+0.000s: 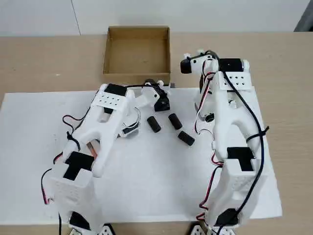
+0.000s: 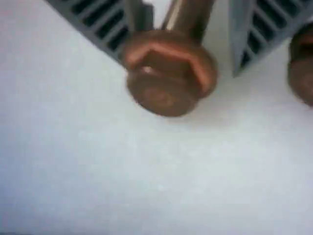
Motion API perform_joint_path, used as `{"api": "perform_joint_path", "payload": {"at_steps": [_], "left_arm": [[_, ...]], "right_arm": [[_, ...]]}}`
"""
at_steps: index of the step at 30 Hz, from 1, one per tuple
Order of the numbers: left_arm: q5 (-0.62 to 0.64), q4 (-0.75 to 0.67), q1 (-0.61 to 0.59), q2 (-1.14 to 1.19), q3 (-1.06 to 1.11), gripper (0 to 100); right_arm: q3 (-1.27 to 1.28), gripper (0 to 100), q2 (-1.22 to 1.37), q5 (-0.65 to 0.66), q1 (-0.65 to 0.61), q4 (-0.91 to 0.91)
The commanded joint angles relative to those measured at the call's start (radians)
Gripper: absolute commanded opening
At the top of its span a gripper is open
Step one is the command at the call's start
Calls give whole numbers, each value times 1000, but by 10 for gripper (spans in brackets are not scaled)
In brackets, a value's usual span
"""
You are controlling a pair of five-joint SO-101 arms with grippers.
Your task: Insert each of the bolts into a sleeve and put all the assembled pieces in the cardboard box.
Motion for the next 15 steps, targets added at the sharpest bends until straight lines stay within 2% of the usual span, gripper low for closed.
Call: {"api": "perform_joint_path", "payload": {"at_steps": [1, 6, 13, 15], "left_arm": [[-2, -17, -5, 14, -10, 3], [11, -5, -5, -68, -12, 5], [97, 49, 49, -310, -12, 5], [161, 57, 72, -370, -12, 5]], "right_arm": [[-9, 5, -81, -11, 1, 8], [-8, 5, -203, -11, -1, 12], [69, 3, -386, -11, -28, 31], [132, 3, -432, -11, -35, 35]]}}
